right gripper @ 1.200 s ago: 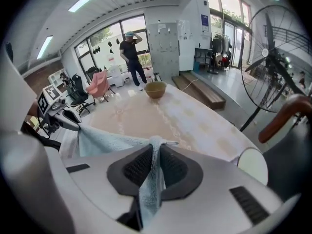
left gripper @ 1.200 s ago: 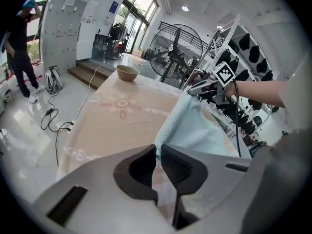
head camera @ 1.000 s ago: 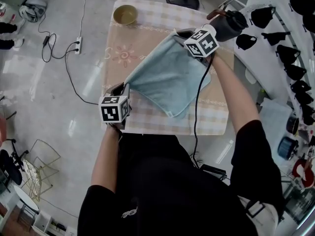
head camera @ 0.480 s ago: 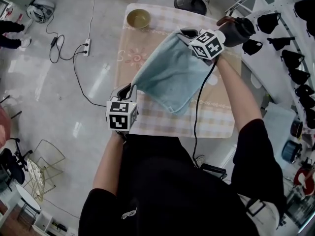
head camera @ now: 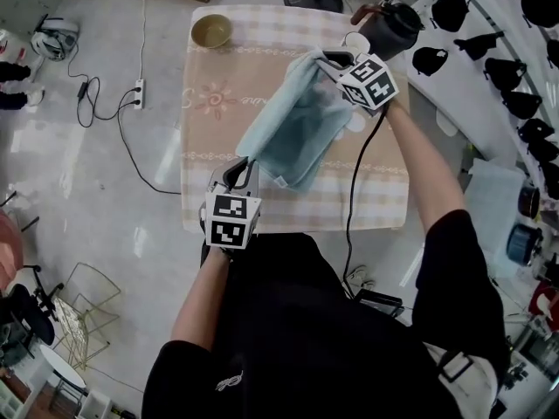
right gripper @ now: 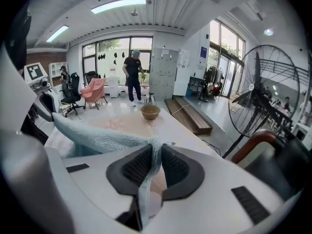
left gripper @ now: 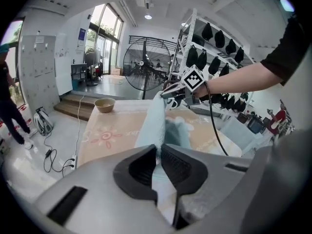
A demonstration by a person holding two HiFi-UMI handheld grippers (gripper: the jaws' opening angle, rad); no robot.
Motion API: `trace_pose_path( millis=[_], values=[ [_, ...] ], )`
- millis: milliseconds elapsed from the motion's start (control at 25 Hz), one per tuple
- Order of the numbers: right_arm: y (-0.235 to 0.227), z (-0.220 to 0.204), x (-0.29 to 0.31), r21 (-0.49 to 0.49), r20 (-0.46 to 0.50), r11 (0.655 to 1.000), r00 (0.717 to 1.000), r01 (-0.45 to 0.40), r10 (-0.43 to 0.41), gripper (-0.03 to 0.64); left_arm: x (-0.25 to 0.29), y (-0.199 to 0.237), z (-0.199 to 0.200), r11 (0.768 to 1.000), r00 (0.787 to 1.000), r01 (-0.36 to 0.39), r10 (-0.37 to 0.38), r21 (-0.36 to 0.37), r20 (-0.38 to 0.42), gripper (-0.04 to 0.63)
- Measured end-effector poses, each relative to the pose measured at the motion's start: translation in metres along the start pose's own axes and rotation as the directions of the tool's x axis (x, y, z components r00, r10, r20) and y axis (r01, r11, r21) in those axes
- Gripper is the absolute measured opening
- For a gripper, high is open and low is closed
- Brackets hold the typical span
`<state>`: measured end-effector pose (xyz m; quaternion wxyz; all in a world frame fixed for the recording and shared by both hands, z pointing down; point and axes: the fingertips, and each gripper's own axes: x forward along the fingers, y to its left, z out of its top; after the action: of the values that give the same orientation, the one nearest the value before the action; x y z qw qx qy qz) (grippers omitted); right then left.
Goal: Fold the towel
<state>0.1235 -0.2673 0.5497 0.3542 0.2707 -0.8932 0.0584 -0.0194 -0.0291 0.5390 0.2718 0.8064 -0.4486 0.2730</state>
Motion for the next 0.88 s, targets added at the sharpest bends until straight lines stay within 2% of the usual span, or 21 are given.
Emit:
trace_pose_path(
  millis=[80,280,520,600,720,880],
  values=[
    [0.001,-0.011,-0.011,-0.015,0.004,1.0,1.0,0.013,-0.013,0.055,0.003,-0.02,-0.002,0.999,1.0,0.023,-0.022,0.023,-0.013,0.037],
    [0.004,-0.034,-0.032,0.025,0.036,1.0,0.999,-0.005,0.004,0.072,0.005,-0.067,-0.011,0.993,0.994,0.096,-0.092,0.074,-0.051,0.035],
    [0.01,-0.07,-0.05,0.061,0.022,0.998,1.0,-0.009,0.008,0.072,0.012,-0.129,-0.026,0.969,0.976,0.21,-0.199,0.133,-0.091,0.035],
    [0.013,-0.084,-0.052,0.085,0.012,0.996,1.0,-0.02,0.019,0.099,0.016,-0.143,-0.032,0.963,0.971,0.227,-0.212,0.143,-0.114,0.035],
    [0.017,-0.107,-0.058,0.127,-0.012,0.991,0.999,-0.04,0.042,0.176,0.025,-0.153,-0.04,0.964,0.968,0.23,-0.213,0.133,-0.133,0.035],
    [0.022,-0.134,-0.074,0.178,-0.023,0.983,0.999,-0.034,0.039,0.184,0.037,-0.163,-0.051,0.963,0.961,0.238,-0.216,0.126,-0.17,0.035]
  ],
)
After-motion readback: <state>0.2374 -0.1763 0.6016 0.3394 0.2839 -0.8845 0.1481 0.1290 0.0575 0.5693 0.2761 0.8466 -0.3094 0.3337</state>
